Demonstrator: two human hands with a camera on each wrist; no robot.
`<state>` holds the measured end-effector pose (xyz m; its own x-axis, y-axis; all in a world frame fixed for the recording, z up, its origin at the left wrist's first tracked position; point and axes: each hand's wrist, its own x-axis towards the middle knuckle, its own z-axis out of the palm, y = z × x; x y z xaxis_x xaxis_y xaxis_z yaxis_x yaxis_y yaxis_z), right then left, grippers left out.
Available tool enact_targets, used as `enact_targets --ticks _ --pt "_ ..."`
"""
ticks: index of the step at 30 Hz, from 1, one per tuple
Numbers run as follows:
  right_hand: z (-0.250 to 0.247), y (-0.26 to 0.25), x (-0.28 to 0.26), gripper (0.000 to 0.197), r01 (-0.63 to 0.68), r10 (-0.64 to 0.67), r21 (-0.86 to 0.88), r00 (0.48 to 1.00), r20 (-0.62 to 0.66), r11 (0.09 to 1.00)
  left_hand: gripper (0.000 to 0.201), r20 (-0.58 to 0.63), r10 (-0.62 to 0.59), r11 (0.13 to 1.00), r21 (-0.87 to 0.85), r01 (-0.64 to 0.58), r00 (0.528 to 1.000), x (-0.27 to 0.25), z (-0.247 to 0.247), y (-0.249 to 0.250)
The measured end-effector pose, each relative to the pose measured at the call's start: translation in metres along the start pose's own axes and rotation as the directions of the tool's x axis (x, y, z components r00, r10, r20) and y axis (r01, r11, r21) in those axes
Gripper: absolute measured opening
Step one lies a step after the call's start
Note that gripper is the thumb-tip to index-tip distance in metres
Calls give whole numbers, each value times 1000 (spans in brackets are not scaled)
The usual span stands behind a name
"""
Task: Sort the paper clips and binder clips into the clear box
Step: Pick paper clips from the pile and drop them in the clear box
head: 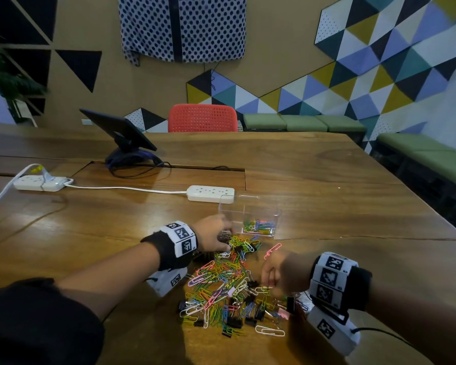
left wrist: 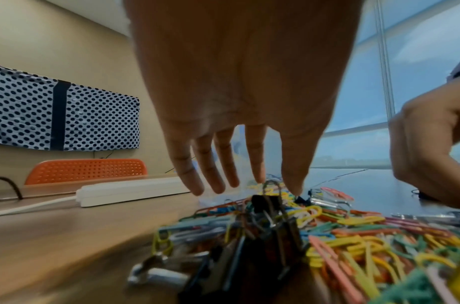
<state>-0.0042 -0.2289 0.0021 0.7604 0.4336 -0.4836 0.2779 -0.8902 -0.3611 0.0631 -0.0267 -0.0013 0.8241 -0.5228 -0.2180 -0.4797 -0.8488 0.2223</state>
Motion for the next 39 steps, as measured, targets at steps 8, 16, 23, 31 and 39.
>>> enact_targets --ticks 8,16,23,31,39 --pt "-35 14 -2 17 44 -8 387 996 -93 921 51 60 30 999 23 -31 998 12 5 11" --pt "-94 11 7 17 197 -3 433 913 -409 880 20 0 23 1000 4 -23 1000 10 8 8" --pt "-108 11 36 13 114 99 303 789 -606 946 23 -90 -45 992 -121 34 995 8 7 3" --pt "-99 12 54 15 -101 115 57 808 -577 993 23 -148 -130 943 -325 76 980 6 0 -3" --pt "-87 20 46 14 -52 88 76 786 -612 996 20 -268 -106 861 -507 -47 958 11 -32 6"
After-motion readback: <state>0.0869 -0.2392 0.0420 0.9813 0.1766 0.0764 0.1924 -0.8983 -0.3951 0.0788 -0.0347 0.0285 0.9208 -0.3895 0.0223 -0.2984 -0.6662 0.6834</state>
